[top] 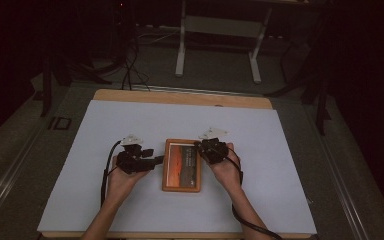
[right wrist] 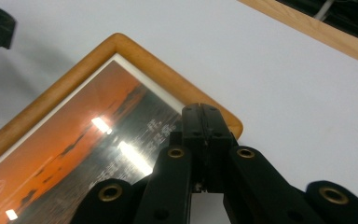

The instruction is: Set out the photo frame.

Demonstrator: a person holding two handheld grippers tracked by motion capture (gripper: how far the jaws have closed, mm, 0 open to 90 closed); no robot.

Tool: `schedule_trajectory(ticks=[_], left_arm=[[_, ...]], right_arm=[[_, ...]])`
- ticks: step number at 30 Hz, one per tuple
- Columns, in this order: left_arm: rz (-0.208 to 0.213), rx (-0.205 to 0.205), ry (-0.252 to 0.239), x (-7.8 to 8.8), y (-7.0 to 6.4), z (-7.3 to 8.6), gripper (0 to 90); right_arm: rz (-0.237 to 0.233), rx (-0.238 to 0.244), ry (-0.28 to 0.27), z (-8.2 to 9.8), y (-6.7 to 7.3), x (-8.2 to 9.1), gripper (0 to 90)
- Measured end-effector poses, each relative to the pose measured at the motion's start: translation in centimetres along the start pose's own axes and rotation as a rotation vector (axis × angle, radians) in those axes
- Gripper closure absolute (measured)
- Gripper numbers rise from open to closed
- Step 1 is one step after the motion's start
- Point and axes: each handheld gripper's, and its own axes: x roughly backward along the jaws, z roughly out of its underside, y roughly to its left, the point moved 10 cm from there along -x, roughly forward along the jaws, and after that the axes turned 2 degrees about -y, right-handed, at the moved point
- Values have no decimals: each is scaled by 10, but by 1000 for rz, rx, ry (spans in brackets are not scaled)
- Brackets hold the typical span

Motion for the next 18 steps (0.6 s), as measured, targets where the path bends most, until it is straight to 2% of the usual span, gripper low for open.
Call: schedule_trajectory(ticks=[4,18], left_arm=[[1,0,2,0,0,0,429],[-1,2,1,0,0,0,429]], right_arm=[[14,-10,4,-2,-3,-5,898],[24,26,21,0,-3,-13,898]])
